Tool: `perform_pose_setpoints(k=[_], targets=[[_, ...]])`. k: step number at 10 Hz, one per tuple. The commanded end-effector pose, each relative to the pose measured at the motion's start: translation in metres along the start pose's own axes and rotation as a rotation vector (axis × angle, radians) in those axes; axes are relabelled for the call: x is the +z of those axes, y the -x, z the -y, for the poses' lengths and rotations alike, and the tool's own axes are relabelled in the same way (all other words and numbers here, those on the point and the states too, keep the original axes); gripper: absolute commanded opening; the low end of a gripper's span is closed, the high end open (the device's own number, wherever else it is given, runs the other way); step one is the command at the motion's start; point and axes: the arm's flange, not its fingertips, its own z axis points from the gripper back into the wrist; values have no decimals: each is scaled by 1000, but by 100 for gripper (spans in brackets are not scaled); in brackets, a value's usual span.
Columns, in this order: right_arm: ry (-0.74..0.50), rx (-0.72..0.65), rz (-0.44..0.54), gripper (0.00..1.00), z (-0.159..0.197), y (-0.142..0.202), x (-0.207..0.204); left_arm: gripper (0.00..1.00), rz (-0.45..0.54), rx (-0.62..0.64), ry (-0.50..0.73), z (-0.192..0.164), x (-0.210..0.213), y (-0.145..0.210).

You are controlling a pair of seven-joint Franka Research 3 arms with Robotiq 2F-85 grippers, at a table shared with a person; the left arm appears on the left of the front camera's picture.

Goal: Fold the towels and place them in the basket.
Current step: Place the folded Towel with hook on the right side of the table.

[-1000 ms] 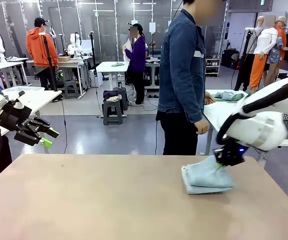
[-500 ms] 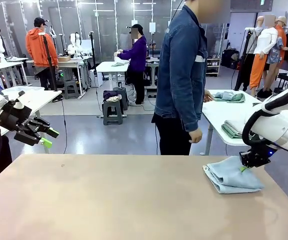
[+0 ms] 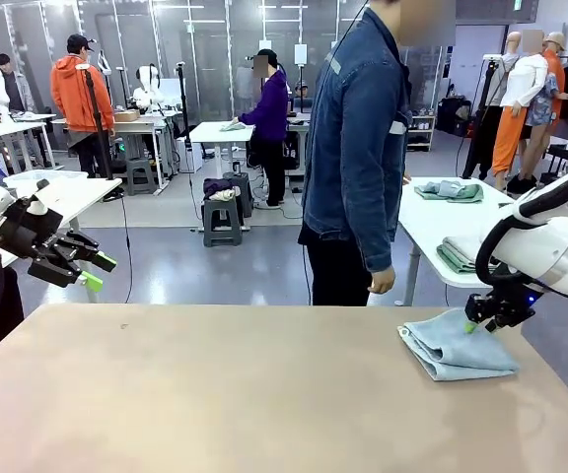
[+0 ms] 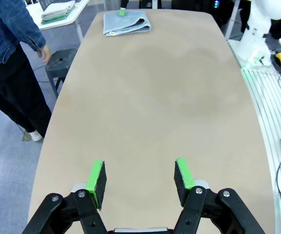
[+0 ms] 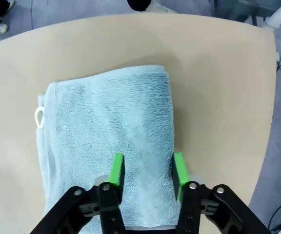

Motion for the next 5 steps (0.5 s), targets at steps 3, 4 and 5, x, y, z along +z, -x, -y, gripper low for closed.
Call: perform_pose_setpoints(k=[3,4,5], targets=[[65,38,6,86,-32,20,64,72,-2,4,-12,2,0,-2],[30,44,-7,100,-48,27,89,72,-2,4,-12,2,0,-2],[8,16,-14,100,-69,35,114,72,-2,4,-12,2,0,-2]])
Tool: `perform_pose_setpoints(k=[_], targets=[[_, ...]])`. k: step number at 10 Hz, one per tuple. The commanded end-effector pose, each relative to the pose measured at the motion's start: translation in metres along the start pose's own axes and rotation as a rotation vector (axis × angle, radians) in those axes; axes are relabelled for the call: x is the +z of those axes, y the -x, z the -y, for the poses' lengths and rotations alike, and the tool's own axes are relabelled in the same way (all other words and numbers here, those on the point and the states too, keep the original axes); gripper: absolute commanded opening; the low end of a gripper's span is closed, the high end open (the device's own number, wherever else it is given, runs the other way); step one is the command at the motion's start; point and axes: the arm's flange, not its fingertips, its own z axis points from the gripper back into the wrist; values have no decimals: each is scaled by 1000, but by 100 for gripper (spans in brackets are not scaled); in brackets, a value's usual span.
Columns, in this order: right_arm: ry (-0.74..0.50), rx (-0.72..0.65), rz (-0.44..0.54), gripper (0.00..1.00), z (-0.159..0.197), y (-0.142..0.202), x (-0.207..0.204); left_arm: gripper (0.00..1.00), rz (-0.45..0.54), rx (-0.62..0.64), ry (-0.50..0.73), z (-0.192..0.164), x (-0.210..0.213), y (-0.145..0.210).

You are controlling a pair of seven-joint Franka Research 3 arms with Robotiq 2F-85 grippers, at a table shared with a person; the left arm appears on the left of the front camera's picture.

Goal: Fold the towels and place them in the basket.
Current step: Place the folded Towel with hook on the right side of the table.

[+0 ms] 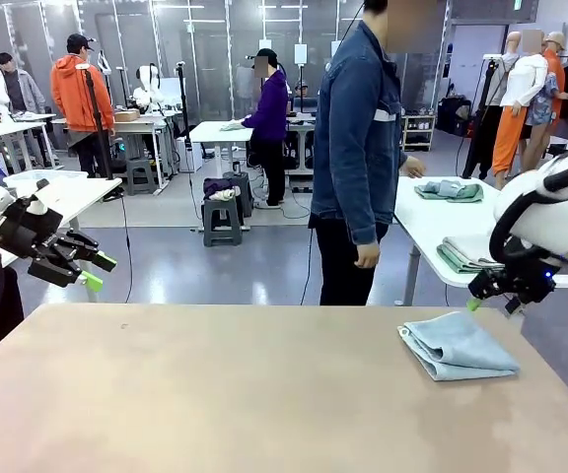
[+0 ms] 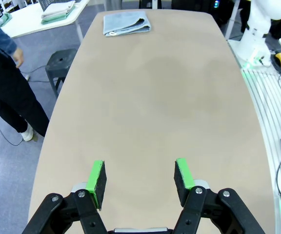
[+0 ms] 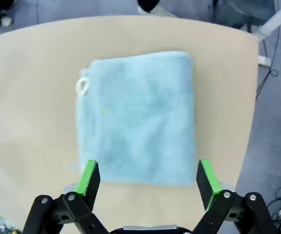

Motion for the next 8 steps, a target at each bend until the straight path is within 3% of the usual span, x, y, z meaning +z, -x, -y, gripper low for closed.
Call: perform_pose_setpoints(k=[1,4,6,8], targets=[[-26,-51,-13,100,-54,20,58,72,-2,4,-12,2,0,-2],[6,-48,-6,100,-180,75,167,72,-2,4,-12,2,0,-2],[24,-41,-11,100,-237,112,194,72,-2,4,-12,2,0,-2],[17,-29,-63,100,-262,133,193,72,-2,4,-12,2,0,-2]])
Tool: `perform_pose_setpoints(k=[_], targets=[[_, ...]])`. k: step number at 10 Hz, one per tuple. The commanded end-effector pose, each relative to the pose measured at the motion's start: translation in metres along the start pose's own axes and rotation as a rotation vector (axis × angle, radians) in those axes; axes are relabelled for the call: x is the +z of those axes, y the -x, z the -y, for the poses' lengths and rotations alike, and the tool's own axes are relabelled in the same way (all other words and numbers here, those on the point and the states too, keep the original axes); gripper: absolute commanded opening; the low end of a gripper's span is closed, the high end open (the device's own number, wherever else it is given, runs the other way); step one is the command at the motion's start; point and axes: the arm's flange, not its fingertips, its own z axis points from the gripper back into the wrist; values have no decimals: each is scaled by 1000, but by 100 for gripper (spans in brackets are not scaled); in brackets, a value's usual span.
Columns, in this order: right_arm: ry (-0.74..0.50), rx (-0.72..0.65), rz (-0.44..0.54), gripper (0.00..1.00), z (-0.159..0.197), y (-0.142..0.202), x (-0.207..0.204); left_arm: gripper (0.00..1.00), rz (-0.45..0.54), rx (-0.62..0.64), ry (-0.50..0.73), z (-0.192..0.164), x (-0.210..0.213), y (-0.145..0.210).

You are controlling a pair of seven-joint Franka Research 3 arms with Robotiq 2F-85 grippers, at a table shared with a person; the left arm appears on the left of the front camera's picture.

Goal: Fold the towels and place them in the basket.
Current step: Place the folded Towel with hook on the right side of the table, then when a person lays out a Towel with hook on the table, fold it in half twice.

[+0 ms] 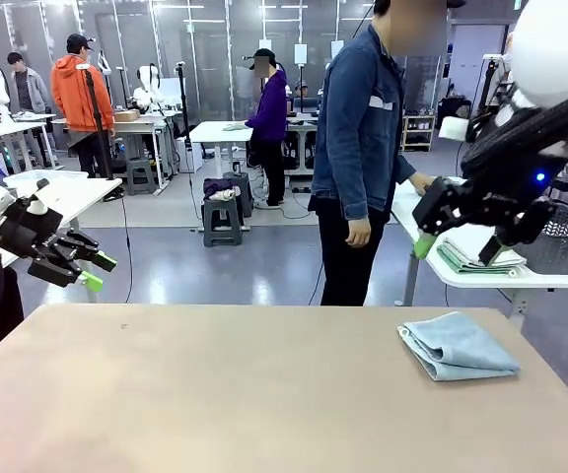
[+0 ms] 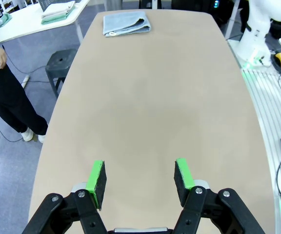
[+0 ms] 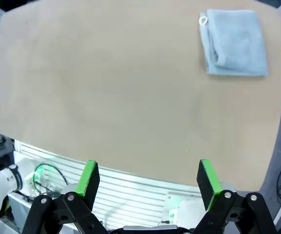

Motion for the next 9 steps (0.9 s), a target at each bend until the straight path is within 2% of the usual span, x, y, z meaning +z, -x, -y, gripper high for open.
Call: perform_pose_setpoints(k=[1,2,3,9], targets=[[19,1,-31,100,2,-3,-21,72,-2,6,-12,2,0,-1],[48,-30,-43,100,-1,-8,-28,72,-2,6,-12,2,0,-1],[3,13,-20,100,-6,4,-8,72,-2,6,-12,2,0,-1],[3,13,-20,100,-6,4,-8,72,-2,6,-12,2,0,-1]])
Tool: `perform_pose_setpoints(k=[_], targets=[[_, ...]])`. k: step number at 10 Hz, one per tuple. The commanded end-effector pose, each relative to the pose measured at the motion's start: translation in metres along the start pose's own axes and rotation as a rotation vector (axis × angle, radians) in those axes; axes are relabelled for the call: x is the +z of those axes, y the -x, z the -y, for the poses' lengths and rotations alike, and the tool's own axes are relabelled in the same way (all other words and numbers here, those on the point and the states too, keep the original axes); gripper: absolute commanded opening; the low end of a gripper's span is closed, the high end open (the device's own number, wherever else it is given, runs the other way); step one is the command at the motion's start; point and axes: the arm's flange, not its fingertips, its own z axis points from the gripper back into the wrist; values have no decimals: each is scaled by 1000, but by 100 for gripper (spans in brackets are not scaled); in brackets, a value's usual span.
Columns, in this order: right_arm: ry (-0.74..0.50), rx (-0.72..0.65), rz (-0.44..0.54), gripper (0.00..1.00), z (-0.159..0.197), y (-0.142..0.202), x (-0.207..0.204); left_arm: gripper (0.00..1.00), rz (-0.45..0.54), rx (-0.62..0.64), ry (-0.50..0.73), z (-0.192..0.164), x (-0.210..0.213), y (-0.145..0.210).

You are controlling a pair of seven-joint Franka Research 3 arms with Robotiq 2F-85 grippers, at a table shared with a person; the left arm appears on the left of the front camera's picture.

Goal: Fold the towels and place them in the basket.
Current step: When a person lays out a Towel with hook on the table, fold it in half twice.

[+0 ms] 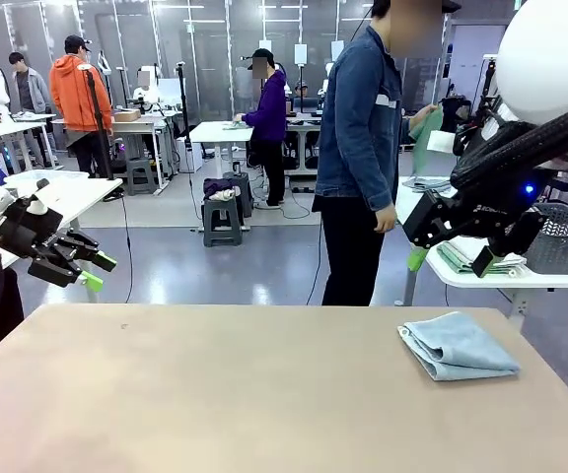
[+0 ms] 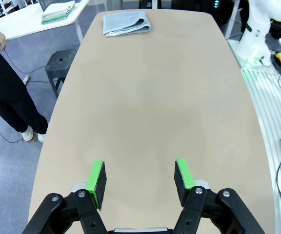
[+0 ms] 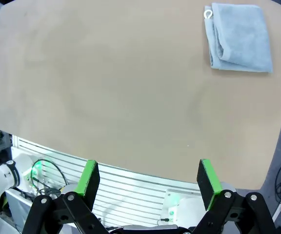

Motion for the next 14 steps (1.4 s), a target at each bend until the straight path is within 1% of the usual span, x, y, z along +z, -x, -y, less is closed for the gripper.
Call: perform_pose_setpoints(k=[1,14], targets=[[-2,-2,-2,100,-1,0,1,72,-2,5,-11,2,0,-1],[-2,-2,-2,100,-1,0,1,72,-2,5,-11,2,0,-1]])
